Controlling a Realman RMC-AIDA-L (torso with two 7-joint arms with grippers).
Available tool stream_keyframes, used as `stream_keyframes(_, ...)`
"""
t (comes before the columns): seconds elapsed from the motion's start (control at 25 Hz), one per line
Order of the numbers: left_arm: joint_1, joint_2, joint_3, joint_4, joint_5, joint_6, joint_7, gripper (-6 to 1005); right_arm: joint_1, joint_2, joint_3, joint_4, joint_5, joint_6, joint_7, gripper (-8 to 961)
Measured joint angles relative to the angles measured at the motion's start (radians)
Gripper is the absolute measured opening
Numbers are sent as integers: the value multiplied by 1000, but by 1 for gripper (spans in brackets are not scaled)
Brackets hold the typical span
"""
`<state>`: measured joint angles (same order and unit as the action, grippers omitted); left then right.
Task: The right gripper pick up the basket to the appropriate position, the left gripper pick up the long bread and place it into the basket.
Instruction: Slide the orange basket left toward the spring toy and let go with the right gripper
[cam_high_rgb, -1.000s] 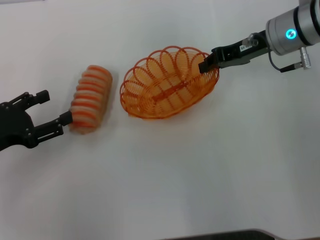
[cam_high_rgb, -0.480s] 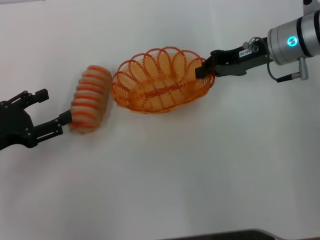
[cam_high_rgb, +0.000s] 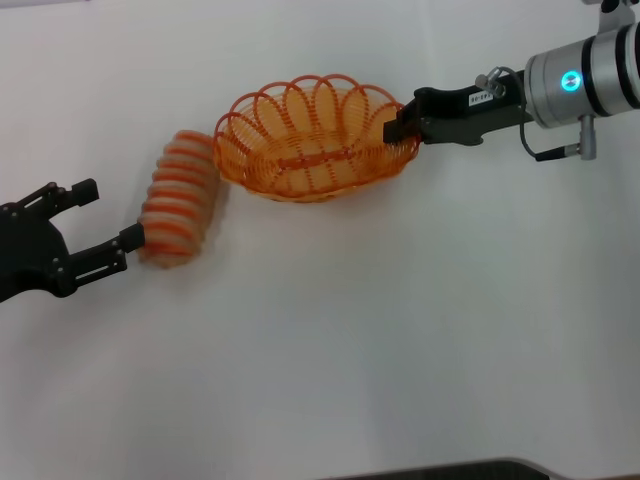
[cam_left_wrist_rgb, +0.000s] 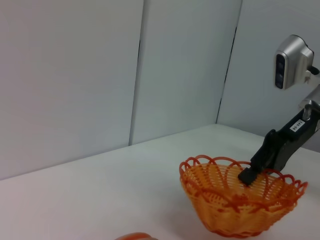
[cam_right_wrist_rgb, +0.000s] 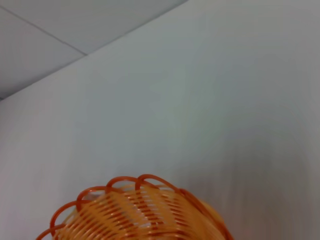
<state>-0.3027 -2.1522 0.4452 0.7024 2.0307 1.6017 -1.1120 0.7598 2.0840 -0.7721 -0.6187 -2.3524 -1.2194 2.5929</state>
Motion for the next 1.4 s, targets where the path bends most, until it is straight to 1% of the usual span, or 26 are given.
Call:
stream_keyframes(0.24,1,0,0,0,1,0,0,846,9,2,-5,42,1,26,2,106)
stream_keyframes(0.88,1,-2,0,-7,2,-11,18,846,14,5,-15,101,1,88,-6,110)
stream_keyframes(1.4,1,-5,1,-19,3,-11,50,845,16,8,-39,128,50,122,-2,113)
